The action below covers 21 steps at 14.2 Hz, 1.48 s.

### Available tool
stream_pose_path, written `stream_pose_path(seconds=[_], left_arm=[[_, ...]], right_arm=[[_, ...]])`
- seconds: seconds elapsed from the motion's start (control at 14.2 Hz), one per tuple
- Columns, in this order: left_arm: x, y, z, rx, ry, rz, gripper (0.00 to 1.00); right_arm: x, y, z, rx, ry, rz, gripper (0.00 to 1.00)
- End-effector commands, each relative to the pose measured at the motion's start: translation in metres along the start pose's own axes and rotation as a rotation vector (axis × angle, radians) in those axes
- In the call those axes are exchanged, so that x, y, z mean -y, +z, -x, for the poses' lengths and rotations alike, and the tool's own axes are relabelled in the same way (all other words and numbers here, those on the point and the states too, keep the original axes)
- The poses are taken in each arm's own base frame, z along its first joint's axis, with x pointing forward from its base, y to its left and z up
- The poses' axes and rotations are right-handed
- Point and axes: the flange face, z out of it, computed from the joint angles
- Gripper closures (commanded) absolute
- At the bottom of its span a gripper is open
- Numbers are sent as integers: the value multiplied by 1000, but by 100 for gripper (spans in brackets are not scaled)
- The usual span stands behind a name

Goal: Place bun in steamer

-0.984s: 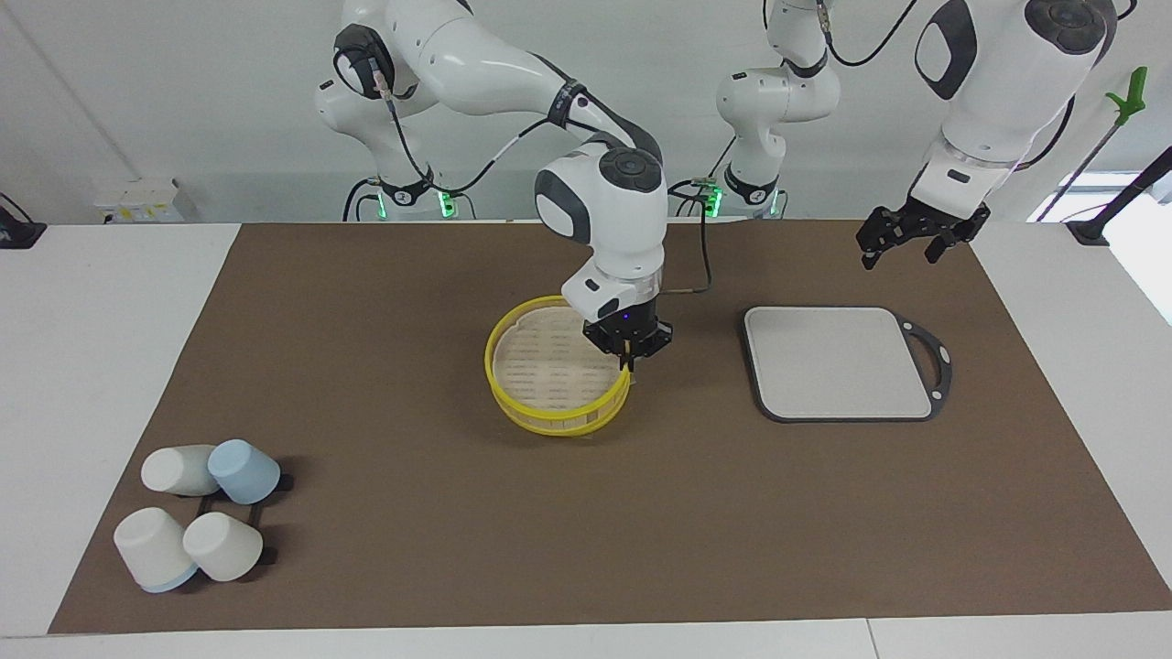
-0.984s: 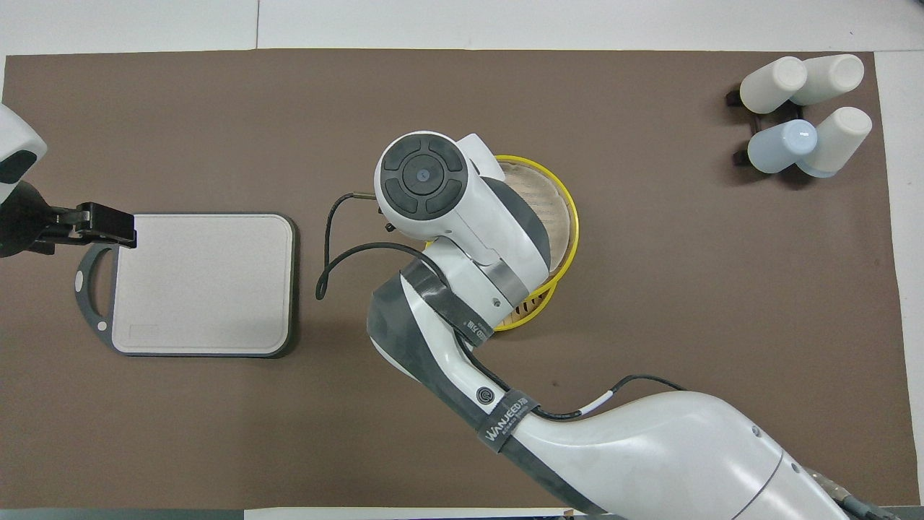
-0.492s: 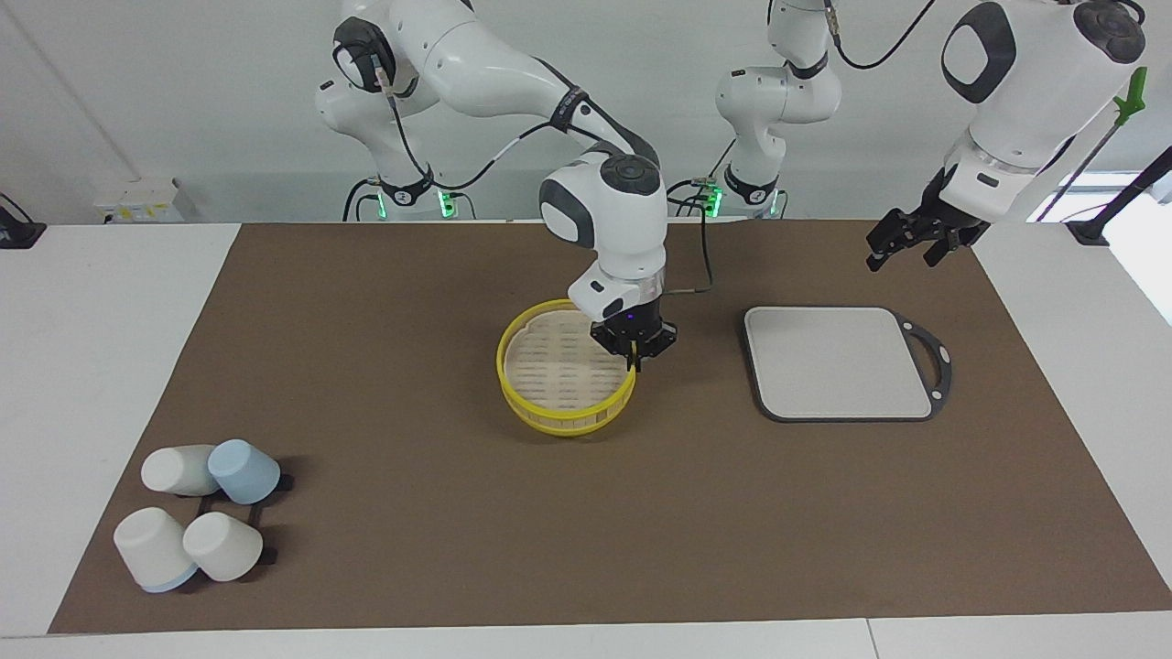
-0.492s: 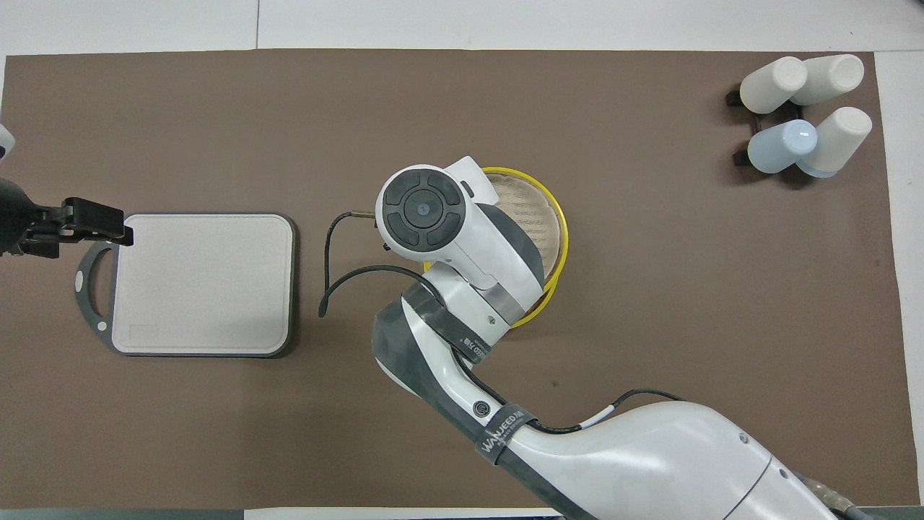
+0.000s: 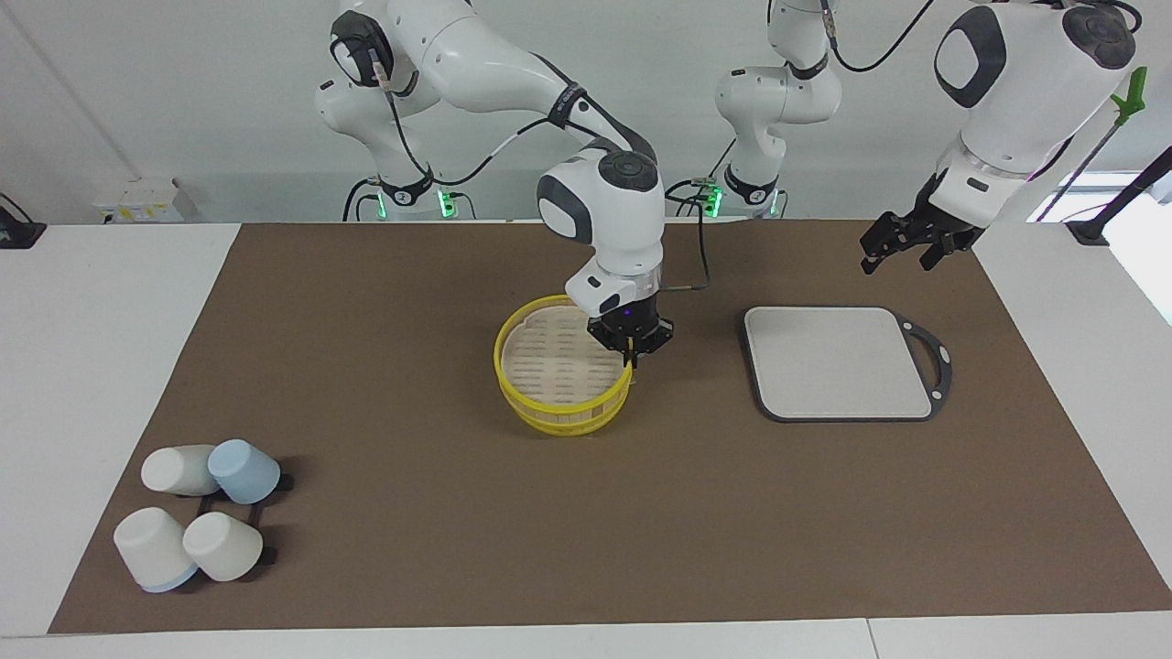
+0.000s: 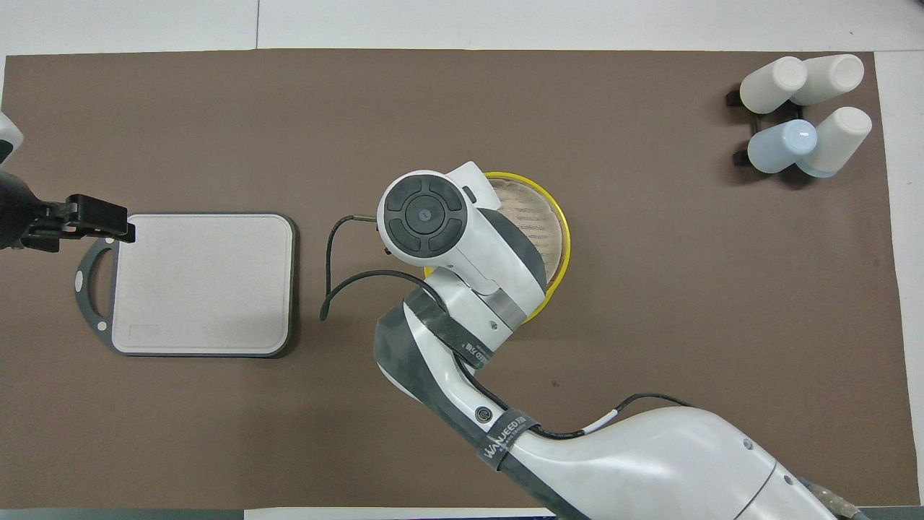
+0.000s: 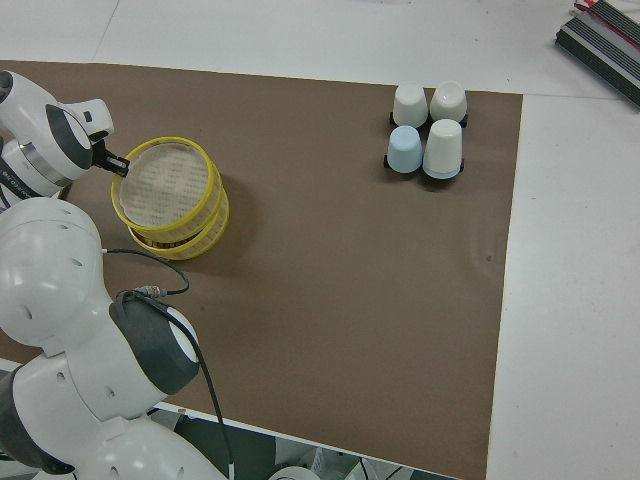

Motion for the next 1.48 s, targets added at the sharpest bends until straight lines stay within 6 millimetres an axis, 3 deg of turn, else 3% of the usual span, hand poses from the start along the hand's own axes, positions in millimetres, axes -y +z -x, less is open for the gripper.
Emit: stream_pose_path(seconds=[0.0,0.14,0.42,0.98,1.34,1.41], left_arm=[[0,-13,1,6,36,-32,0],[0,-12,1,7,37,-32,0],[0,-12,3,6,43,-33,0],[2,-11,2,6,61,-56,0],[2,-11,3,4,63,-70,0],[2,-12,4,2,63,-70,0]], right_arm=[[-2,-5,8,-13,39,-10,100],[5,-4,20,-11,23,-16,100],[1,4,30,-17,32,-24,100],[-12,7,19,-16,38,-12,100],[-14,11,22,-14,41,-11,100],[-14,11,22,-15,42,-13,93]])
